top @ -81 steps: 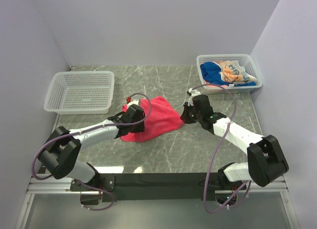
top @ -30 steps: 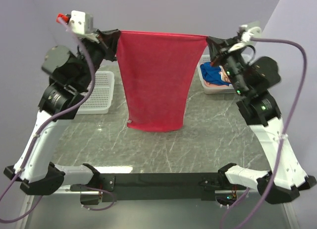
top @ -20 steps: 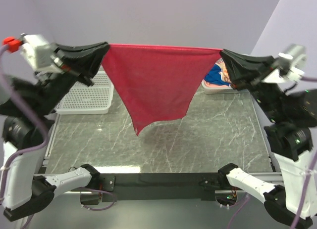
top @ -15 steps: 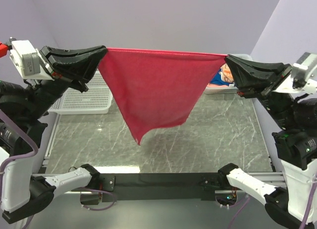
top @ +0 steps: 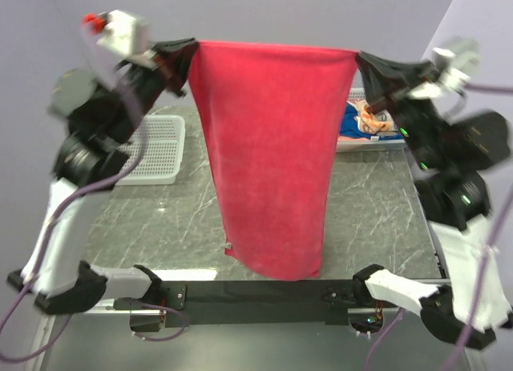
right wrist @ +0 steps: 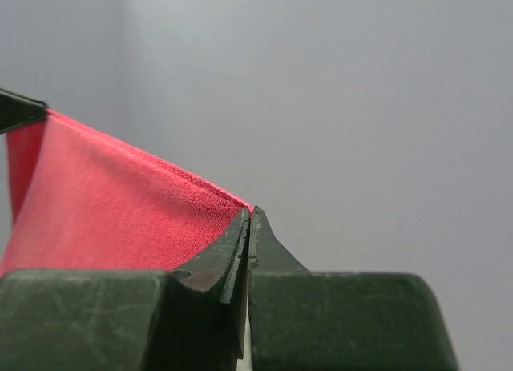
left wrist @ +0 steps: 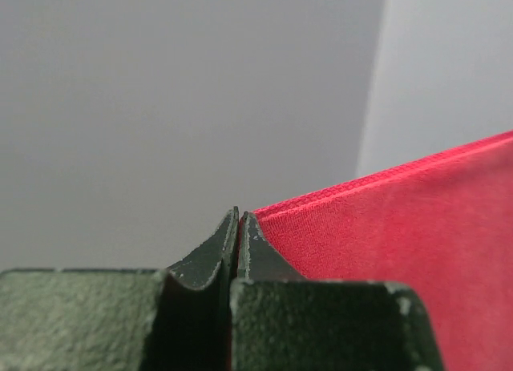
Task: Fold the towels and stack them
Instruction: Flatten out the crumpled towel
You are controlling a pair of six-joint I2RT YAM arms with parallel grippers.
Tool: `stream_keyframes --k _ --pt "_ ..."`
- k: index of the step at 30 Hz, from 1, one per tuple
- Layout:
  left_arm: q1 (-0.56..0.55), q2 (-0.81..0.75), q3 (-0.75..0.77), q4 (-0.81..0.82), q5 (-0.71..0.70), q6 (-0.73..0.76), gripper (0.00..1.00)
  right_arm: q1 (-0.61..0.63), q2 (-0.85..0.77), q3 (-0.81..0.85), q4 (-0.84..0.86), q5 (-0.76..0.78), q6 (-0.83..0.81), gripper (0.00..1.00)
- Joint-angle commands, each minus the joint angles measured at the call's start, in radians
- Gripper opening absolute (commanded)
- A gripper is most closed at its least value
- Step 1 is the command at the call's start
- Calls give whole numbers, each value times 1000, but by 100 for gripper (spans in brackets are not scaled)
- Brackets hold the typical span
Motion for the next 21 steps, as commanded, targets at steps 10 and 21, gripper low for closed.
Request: stream_keyframes --k 10,21 --pt "246 597 -3 172 -168 -74 1 -196 612 -53 258 153 -29 0" --pt "286 861 148 339 -49 -133 0 -210 869 25 421 165 -90 0"
